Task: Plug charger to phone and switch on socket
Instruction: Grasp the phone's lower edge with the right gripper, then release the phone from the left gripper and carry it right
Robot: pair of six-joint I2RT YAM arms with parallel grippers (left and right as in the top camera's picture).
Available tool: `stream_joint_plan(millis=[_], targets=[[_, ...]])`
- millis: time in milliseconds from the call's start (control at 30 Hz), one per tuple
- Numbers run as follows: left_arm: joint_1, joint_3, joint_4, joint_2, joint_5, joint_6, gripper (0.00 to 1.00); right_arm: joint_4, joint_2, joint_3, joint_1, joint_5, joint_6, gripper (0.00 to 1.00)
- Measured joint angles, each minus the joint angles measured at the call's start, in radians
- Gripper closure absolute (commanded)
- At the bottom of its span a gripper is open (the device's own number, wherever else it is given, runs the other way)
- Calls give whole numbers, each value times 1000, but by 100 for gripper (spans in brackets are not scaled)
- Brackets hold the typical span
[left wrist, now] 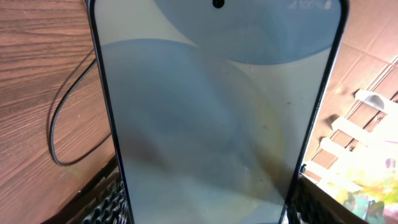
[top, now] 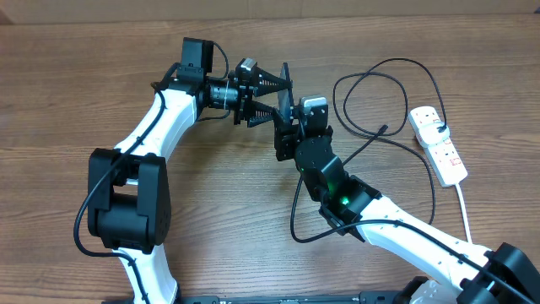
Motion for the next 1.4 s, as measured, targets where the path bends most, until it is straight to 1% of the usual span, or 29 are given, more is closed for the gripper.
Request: stream_joint_plan(millis=[333, 400, 500, 533, 600, 667, 767, 967, 1100, 1200, 1333, 1400], targets=[[0, 0, 0, 0, -10, 0, 62, 24, 26, 0, 0, -57, -1, 61], [0, 0, 0, 0, -10, 0, 62, 26, 32, 0, 0, -60, 0, 65], [0, 0, 0, 0, -10, 0, 62, 30, 32, 0, 0, -58, 0, 67], [1, 0, 0, 0, -10, 0, 62, 30, 32, 0, 0, -58, 0, 71], [1, 0, 0, 0, -9, 0, 62, 31, 32, 0, 0, -54, 2, 76], [3, 0, 0, 0, -9, 0, 62, 31, 32, 0, -2, -53, -1, 78], [7, 0, 0, 0, -10, 0, 62, 32, 32, 0, -5, -50, 2, 84], [16, 2, 0, 0, -5, 0, 61, 41, 34, 0, -9, -36, 6, 90], [19, 4, 2, 0, -1, 1, 61, 44, 35, 0, -13, -26, 10, 91], [19, 5, 4, 0, 1, 3, 49, 45, 35, 0, -13, -22, 14, 91], [19, 5, 4, 0, 2, 3, 39, 45, 35, 0, -13, -22, 16, 91], [19, 5, 4, 0, 2, 3, 31, 45, 35, 0, -13, -21, 16, 91]])
